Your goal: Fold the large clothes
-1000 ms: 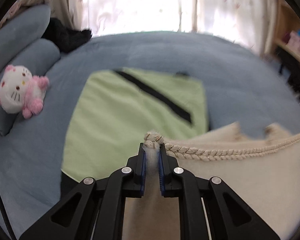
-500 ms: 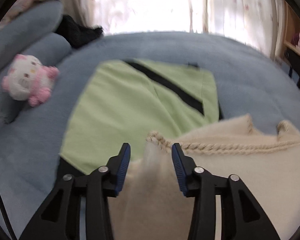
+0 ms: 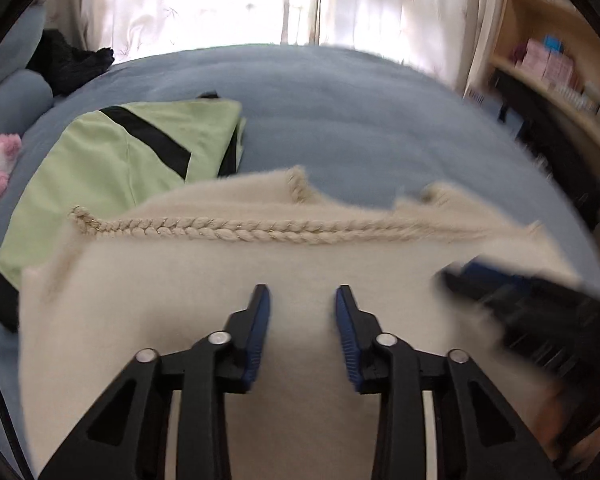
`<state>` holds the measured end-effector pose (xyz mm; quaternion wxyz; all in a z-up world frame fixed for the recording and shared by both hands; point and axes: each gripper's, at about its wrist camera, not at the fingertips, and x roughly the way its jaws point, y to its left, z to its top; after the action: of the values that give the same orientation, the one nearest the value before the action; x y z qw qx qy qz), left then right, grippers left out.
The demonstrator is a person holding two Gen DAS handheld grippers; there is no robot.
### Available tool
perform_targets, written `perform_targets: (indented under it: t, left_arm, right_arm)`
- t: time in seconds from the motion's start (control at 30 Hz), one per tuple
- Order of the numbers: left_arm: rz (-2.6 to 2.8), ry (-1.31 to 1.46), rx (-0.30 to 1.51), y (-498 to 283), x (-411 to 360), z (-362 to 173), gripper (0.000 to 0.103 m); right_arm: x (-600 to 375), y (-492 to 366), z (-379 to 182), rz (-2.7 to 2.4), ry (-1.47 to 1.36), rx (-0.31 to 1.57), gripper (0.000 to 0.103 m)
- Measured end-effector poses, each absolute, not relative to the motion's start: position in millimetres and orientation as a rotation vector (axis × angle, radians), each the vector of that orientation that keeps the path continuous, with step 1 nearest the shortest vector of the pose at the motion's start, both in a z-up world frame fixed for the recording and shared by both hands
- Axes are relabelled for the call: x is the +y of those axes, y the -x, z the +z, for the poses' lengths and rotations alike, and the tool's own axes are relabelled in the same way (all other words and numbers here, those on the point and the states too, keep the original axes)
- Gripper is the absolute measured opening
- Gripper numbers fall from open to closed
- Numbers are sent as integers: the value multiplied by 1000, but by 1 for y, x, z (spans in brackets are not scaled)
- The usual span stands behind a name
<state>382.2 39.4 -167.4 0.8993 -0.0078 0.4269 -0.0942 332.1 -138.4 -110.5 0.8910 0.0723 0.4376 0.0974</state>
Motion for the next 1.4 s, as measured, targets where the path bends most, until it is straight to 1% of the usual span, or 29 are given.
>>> perform_targets:
  t: [0.03, 0.07, 0.1, 0.13, 0.17, 0.23, 0.3, 0.33, 0.4, 0.47, 0.5, 0.57, 0.73, 0.83, 0.97, 1.13, 1.2, 1.23, 1.27, 1.3, 1.33, 1.37, 1.4]
  left_arm:
    - [-202, -1, 878, -386, 41, -170, 24]
    - [-210, -21, 866, -390, 45, -169, 18]
    - [-199, -40, 860, -392, 50, -168, 14]
    - [-193, -52, 859, -394, 55, -167, 7]
    - [-195, -58, 860, -398, 63, -167, 3]
    - [-196, -48, 855, -403, 76, -167, 2]
    - [-191, -36, 851, -405, 90, -165, 1]
    - [-177, -26, 846, -406, 97, -164, 1]
    - [-169, 17, 845, -413, 115, -161, 1]
    - [-116, 46, 836, -415, 133, -158, 1]
    - [-91, 50, 836, -416, 139, -159, 2]
    - [-27, 68, 854, -417, 156, -162, 4]
    - [34, 27, 861, -406, 176, -157, 4]
    - [40, -15, 858, -390, 173, -147, 8]
    - [28, -52, 849, -365, 158, -131, 18]
    - [7, -45, 854, -327, 138, -111, 19]
    - [8, -43, 860, -313, 128, -106, 20]
    - [4, -36, 858, -303, 122, -103, 21]
    - [3, -19, 857, -293, 116, -100, 24]
    - [1, -2, 856, -283, 110, -100, 26]
    - [-7, 10, 855, -275, 105, -99, 31]
    - [-18, 27, 852, -264, 98, -100, 35]
    - [-29, 41, 849, -253, 91, -102, 37]
  right_arm:
    - [-151, -335, -114, 179, -158, 909, 31]
    - [-165, -340, -115, 167, -175, 912, 7]
    - [-183, -345, -118, 156, -187, 922, 0]
    - [-194, -346, -119, 156, -196, 926, 0]
    - [-211, -346, -117, 135, -189, 917, 0]
    - [-244, -345, -120, -91, -69, 906, 3]
    - [-292, -343, -126, -180, -129, 920, 3]
    - [-310, -341, -128, -210, -157, 922, 0]
    - [-347, -333, -131, -152, -311, 918, 0]
    - [-346, -329, -126, -208, -254, 909, 1]
    - [-343, -328, -124, -250, -209, 907, 4]
    - [-340, -326, -124, -243, -210, 906, 4]
    - [-338, -306, -108, -227, -237, 873, 4]
    - [-332, -289, -95, -183, -254, 858, 5]
    - [-309, -272, -76, -113, -272, 848, 5]
    - [-268, -247, -55, -15, -252, 832, 6]
    - [-253, -239, -52, 23, -255, 835, 9]
    - [-242, -233, -51, 52, -257, 835, 14]
    - [-233, -228, -50, 71, -257, 837, 19]
    - [-222, -222, -51, 87, -253, 839, 22]
    - [-211, -216, -52, 100, -244, 842, 25]
    - [-202, -211, -54, 116, -238, 847, 25]
    - [-192, -206, -56, 134, -235, 852, 25]
